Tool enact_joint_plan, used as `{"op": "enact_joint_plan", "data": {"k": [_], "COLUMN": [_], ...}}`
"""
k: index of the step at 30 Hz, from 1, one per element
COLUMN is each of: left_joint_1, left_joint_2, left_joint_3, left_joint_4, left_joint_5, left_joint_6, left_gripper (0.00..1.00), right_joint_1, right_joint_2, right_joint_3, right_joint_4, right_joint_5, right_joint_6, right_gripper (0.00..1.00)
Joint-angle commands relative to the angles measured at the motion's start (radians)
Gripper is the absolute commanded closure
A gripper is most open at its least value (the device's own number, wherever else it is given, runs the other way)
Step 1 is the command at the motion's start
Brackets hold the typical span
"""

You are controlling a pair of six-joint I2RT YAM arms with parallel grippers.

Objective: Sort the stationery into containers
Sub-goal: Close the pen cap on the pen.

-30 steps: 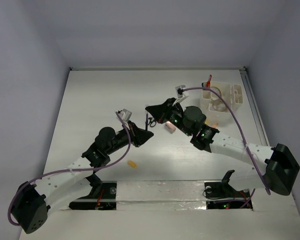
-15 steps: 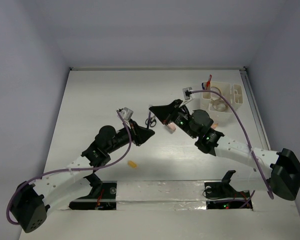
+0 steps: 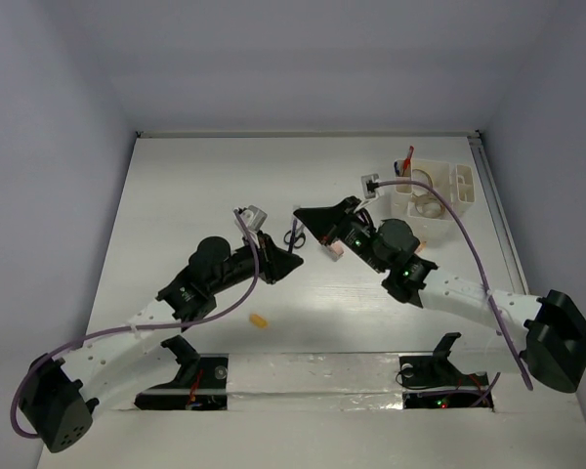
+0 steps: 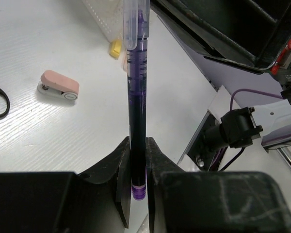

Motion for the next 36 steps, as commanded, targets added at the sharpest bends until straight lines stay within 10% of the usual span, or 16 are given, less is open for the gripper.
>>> {"op": "enact_joint_plan", "data": {"k": [1,19,32,36], "left_joint_1": [0.015,0.053,0.053,0.053], "left_joint_2": [-0.013,0.008,-0.004,-0.008], "left_joint_3": [0.157,0.329,0.029,-0.017], "left_joint_4": [0.204,0.146,0.238,0.227], "left_joint_5": [-0.069,-0.064,0.114,0.157], "left_joint_6": [0.031,0.063,-0.05,-0.046], "left_gripper": [1.0,1.0,1.0,0.6], "right_joint_1": [0.039,0.137,0.091,-0.033], "right_joint_2": [0.022,0.045,-0.128,-0.118], "right_joint_3": [-0.089,-0.253,-0.086,0.003], "right_joint_4": [-0.129,-0.055,-0.23,-0.245], "right_joint_5": [-0.179,-0.147,0.067,0.088], "right_joint_6": [-0.005,0.061,-0.052,-0.089], "right_gripper": [1.0,1.0,1.0,1.0]}}
